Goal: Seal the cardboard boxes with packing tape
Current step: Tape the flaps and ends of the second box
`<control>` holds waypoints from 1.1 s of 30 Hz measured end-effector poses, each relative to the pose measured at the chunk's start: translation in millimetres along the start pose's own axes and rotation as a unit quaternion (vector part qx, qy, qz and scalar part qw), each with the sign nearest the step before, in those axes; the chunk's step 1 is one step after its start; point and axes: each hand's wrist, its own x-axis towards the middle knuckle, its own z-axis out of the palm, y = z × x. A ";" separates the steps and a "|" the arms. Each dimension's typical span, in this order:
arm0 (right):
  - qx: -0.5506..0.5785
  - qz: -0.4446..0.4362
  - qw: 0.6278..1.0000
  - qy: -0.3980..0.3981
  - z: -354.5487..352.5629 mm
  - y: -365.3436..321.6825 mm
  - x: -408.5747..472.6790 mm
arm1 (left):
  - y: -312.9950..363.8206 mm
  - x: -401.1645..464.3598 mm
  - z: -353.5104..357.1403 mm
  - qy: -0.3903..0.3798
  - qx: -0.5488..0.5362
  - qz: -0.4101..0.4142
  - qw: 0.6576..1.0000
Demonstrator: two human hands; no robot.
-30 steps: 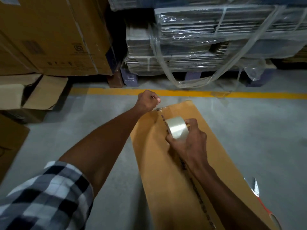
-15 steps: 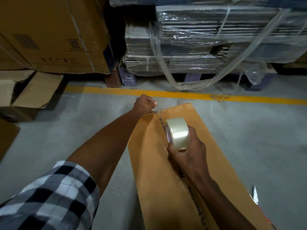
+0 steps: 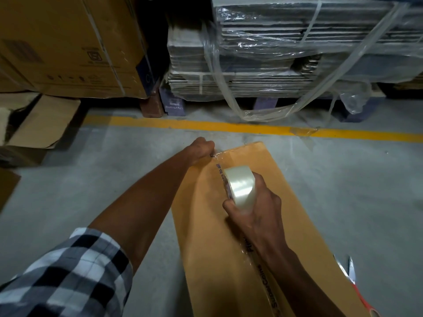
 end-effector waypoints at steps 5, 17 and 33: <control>-0.031 0.003 0.999 -0.023 -2.2 -0.6 1.5 | 3.4 -7.2 -6.4 -0.046 0.101 -0.007 0.994; -0.057 0.053 0.997 -0.022 -7.3 1.1 -14.4 | -36.2 -22.4 -1.5 0.184 0.095 0.023 0.978; -0.001 -0.012 1.000 -0.005 -27.5 7.1 -67.9 | -50.2 -79.1 -8.6 -0.013 0.135 0.223 0.965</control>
